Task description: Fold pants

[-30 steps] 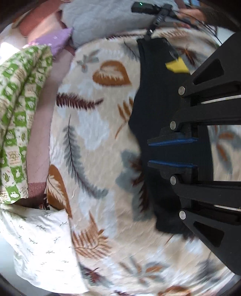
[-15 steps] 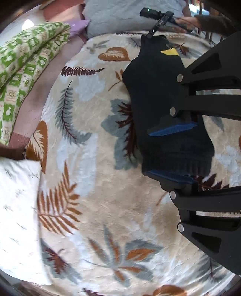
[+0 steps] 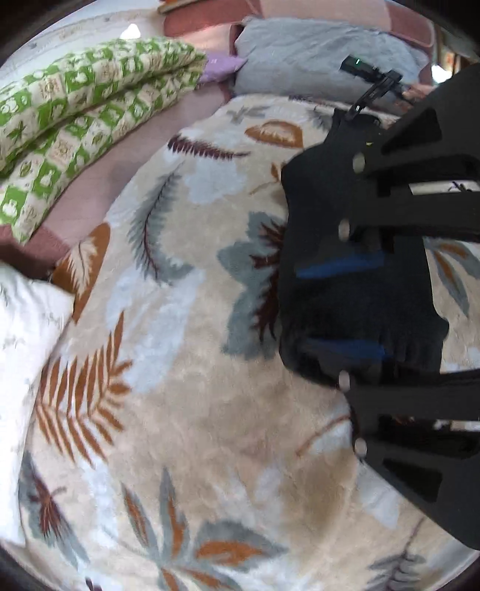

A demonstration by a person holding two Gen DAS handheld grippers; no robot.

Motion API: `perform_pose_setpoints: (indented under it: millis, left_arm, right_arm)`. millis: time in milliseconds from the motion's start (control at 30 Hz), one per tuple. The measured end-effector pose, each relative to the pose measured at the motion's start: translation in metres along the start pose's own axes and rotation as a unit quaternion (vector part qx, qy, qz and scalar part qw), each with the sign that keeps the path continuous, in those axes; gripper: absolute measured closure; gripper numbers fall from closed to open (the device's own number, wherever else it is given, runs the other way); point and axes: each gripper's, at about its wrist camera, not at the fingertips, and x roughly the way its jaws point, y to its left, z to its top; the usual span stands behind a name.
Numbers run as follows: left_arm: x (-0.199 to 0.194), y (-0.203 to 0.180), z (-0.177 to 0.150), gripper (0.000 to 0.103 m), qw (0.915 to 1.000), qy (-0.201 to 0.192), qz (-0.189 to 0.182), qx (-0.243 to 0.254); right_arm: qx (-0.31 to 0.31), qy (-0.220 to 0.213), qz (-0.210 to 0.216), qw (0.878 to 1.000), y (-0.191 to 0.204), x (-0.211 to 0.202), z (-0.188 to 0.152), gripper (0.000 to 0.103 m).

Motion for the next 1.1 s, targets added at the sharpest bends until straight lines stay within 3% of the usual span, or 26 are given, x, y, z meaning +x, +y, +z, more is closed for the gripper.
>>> perform_pose_setpoints:
  millis: [67,200,300,433,567,667,733,800,867,933,1033,1100]
  left_arm:
    - [-0.004,0.007,-0.006,0.089,0.9998,-0.005,0.011,-0.016]
    - [-0.015,0.016,-0.015,0.089,0.9991,-0.029,-0.002,-0.032]
    - [-0.004,0.018,-0.012,0.089,0.9988,-0.027,0.024,-0.034]
    - [0.007,0.02,-0.012,0.089,0.9978,-0.032,0.05,-0.028]
    - [0.017,0.018,-0.015,0.088,0.9957,-0.029,0.087,0.004]
    - [0.012,0.019,-0.019,0.086,0.996,-0.028,0.084,0.012]
    - [0.004,0.024,-0.021,0.086,0.9981,-0.014,0.06,-0.001]
    - [-0.011,0.029,-0.025,0.086,0.999,-0.008,0.043,-0.013]
    - [-0.032,0.031,-0.03,0.086,0.9983,-0.025,0.053,-0.007]
    - [-0.051,0.03,-0.036,0.085,0.9972,-0.046,0.06,0.002]
    - [-0.064,0.027,-0.048,0.074,0.998,-0.05,0.037,0.009]
    - [-0.057,0.023,-0.055,0.061,0.9988,-0.038,0.028,0.016]
  right_arm:
    - [-0.009,-0.005,-0.008,1.0,0.003,-0.004,-0.002,0.096]
    - [-0.015,-0.035,-0.006,0.999,0.006,-0.029,0.004,0.096]
    - [0.0,-0.046,-0.015,0.999,-0.004,-0.039,0.011,0.096]
    - [0.012,-0.027,-0.029,0.999,-0.014,-0.023,0.009,0.096]
    - [0.031,-0.023,-0.026,0.999,-0.024,-0.01,0.003,0.096]
    - [0.039,-0.029,-0.023,0.999,-0.028,-0.007,0.001,0.097]
    - [0.05,-0.028,-0.019,0.998,-0.029,-0.007,0.001,0.095]
    - [0.055,-0.032,-0.017,0.998,-0.025,-0.014,0.002,0.088]
    - [0.052,-0.04,-0.033,0.997,-0.019,-0.027,0.001,0.079]
    - [0.054,-0.057,-0.027,0.997,-0.012,-0.044,-0.001,0.079]
    - [0.045,-0.086,-0.011,0.995,0.01,-0.073,-0.002,0.07]
    - [0.034,-0.089,0.001,0.995,0.029,-0.081,-0.003,0.057]
